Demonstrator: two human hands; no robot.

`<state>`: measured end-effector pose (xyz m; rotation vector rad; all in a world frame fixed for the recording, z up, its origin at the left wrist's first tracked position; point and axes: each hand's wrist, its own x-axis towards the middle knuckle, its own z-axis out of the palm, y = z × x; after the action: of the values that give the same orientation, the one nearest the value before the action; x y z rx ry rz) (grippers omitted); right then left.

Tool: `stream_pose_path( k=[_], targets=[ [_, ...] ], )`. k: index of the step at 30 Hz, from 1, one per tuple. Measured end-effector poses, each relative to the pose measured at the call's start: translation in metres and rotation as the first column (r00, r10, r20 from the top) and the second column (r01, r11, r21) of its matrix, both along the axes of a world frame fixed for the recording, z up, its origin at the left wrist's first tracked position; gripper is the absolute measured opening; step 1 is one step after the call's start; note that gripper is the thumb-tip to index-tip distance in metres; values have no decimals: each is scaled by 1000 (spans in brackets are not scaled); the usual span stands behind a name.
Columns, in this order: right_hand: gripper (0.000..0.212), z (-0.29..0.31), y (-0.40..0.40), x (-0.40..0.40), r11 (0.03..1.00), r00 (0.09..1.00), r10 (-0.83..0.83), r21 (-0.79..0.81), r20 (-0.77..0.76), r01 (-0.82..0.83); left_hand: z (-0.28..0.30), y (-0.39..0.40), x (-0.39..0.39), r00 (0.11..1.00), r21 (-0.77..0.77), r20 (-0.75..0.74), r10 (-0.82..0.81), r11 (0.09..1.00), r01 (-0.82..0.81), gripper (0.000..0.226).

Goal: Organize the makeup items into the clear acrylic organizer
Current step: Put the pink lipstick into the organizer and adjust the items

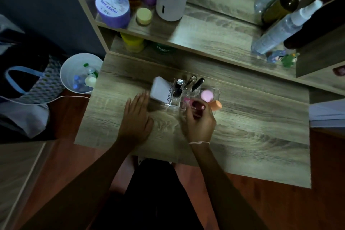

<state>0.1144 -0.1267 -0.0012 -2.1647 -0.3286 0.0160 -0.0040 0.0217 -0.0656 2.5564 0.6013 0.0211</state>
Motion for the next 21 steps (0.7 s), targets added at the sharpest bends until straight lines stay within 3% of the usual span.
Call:
stream_pose_path(
  k=[16, 21],
  targets=[
    [20, -3, 29, 17, 948, 1000, 14, -318, 4, -12, -3, 0, -1, 1000, 31, 23, 10, 999, -10, 78],
    [20, -8, 30, 17, 948, 998, 18, -315, -67, -39, 0, -1, 0, 999, 43, 35, 23, 999, -24, 77]
  ],
)
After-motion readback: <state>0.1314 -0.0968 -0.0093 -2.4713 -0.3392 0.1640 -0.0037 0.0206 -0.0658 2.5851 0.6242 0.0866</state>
